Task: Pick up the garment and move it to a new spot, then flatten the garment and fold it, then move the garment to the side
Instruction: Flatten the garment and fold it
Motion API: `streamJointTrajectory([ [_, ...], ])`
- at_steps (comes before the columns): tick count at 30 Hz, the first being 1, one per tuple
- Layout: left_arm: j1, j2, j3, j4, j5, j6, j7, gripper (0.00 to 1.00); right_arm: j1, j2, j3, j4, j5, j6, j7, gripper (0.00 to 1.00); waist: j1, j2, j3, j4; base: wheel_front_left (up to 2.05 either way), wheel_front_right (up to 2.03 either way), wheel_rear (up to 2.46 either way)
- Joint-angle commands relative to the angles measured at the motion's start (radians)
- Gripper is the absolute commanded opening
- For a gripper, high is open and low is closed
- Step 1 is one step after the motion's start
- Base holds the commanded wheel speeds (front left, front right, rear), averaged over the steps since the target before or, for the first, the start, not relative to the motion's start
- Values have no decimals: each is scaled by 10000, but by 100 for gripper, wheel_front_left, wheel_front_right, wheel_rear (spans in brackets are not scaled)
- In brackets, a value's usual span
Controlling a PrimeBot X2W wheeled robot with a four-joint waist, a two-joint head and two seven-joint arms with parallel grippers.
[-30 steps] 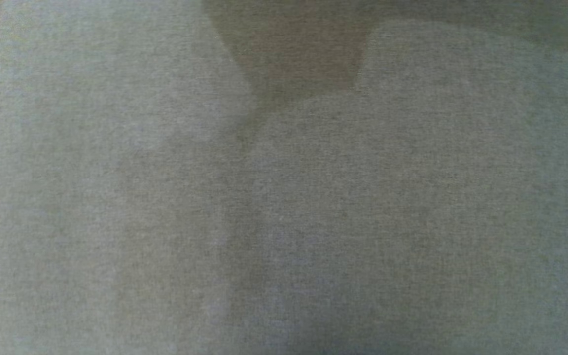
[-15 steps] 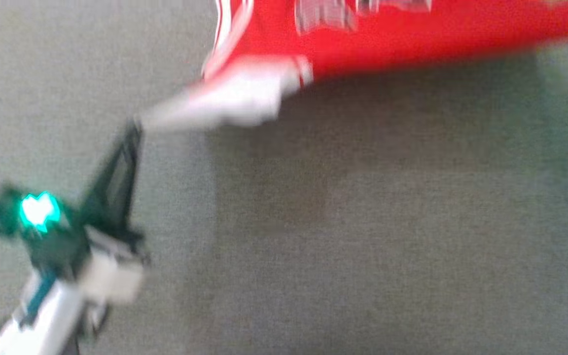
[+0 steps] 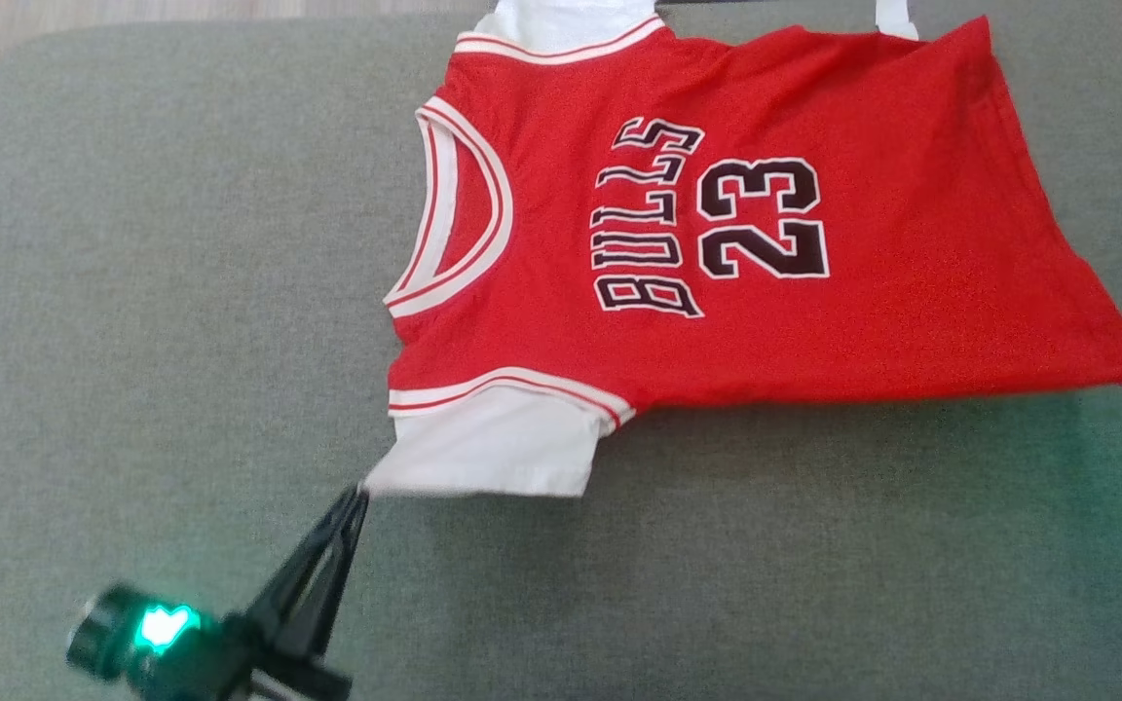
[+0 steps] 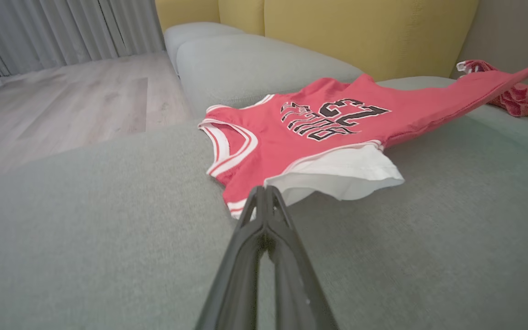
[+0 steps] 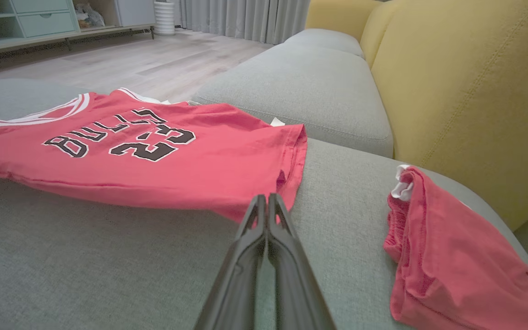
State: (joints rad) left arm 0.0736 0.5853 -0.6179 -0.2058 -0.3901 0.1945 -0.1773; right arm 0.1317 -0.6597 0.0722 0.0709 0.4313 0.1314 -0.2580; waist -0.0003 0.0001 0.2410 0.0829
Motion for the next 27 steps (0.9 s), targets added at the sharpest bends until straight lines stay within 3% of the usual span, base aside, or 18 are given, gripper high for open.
streamJointTrajectory([
  [1,-815,294,471,-260,81,-15,21,0,-236,-333,-160,-369,77,-7,13,0,3,-1,121,-6,0,0,0],
  [6,-2718,327,588,184,566,-517,225,0,-1127,-245,-135,-106,362,-7,125,0,3,-1,661,-19,0,0,0],
  [14,-6847,-527,596,2736,1130,-1682,-216,0,-3726,-230,722,964,500,-7,362,0,3,-1,1859,-152,0,0,0],
  [24,-9734,-1348,359,5592,1821,-2239,-695,0,-5963,-130,1999,2547,528,-7,436,0,3,-1,2579,-311,0,0,0],
  [25,-9777,-1426,330,5892,1780,-2278,-699,0,-6095,-57,2109,2721,590,-7,407,31,3,-1,2578,-333,0,0,0],
  [26,-9777,-1504,312,6165,1725,-2292,-698,3,-6226,11,2159,2899,612,-7,355,100,3,-1,2563,-355,0,0,0],
  [27,-9714,-1588,326,6434,1621,-2280,-662,43,-6338,80,2190,3069,591,-7,287,100,3,-1,2522,-380,0,0,0],
])
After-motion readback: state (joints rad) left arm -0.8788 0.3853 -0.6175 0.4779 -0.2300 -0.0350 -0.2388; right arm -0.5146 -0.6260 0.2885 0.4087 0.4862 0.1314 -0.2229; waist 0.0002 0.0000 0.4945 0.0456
